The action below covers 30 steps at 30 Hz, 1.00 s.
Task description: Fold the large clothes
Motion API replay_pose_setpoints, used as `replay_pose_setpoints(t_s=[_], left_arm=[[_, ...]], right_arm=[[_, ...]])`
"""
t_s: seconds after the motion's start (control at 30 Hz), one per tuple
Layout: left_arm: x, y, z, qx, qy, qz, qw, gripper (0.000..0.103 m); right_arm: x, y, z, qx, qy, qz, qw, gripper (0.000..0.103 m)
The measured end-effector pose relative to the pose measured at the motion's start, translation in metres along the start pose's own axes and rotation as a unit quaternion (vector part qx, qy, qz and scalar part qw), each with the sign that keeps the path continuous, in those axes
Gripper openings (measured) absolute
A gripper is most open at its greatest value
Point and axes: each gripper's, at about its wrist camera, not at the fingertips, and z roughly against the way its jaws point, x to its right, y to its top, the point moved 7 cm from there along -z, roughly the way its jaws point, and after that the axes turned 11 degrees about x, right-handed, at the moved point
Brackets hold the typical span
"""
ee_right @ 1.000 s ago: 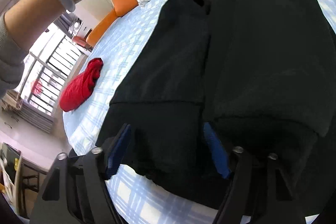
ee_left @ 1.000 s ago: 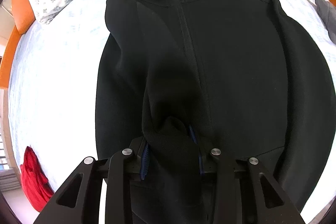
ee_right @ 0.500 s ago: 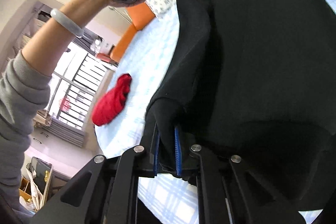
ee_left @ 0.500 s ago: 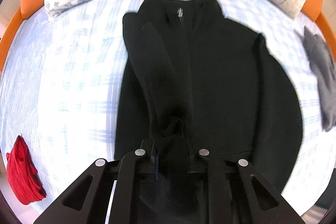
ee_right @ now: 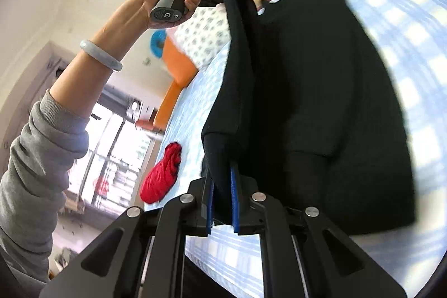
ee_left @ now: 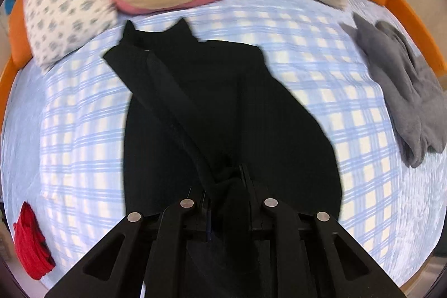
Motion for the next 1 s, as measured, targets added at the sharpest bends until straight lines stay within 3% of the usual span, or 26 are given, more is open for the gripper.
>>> replay_pose_setpoints(t_s=[0.33,0.5,0.57,0.6,0.63,0.7,0.83,0.87,1.0], left_arm=[[0.095,-0.008,-0.032,-0.016,-0.010,-0.059,0.9981,0.021],[0.112,-0.021,-0.060,-0.023,-0.018,-0.060,0.9978,0.022],[0.112,-0.025,-0.070,-0.024,-0.028,-0.051,0.9980,0.027],[0.112,-0.026,-0.073,-0.019,-0.036,-0.046,0.9981,0.039],[0.112,-0.028,-0.076,-0.013,-0.042,-0.044,0.9981,0.062],[0.118,-0.033,-0.077,-0.003,-0.065,-0.048,0.9967,0.084],[0.127,-0.031,-0.054,0.028,-0.107,-0.076,0.9909,0.085],[0.124,-0.026,-0.044,0.039,-0.118,-0.073,0.9895,0.085],[0.096,0.001,0.006,0.108,-0.146,-0.051,0.9821,0.093]], right_arm=[[0.060,-0.002,0.037,0.039,-0.041,-0.065,0.996,0.009],[0.070,-0.006,0.045,0.046,-0.073,-0.063,0.994,0.009],[0.072,-0.005,0.048,0.042,-0.086,-0.056,0.994,0.009],[0.073,-0.006,0.050,0.040,-0.100,-0.047,0.993,0.009],[0.073,-0.006,0.048,0.038,-0.119,-0.032,0.992,0.012],[0.070,-0.005,0.047,0.026,-0.147,0.003,0.989,0.019],[0.055,-0.003,0.053,0.026,-0.169,0.037,0.985,0.054],[0.052,-0.001,0.058,0.030,-0.177,0.041,0.983,0.067],[0.041,0.021,0.084,0.066,-0.217,0.076,0.971,0.071]])
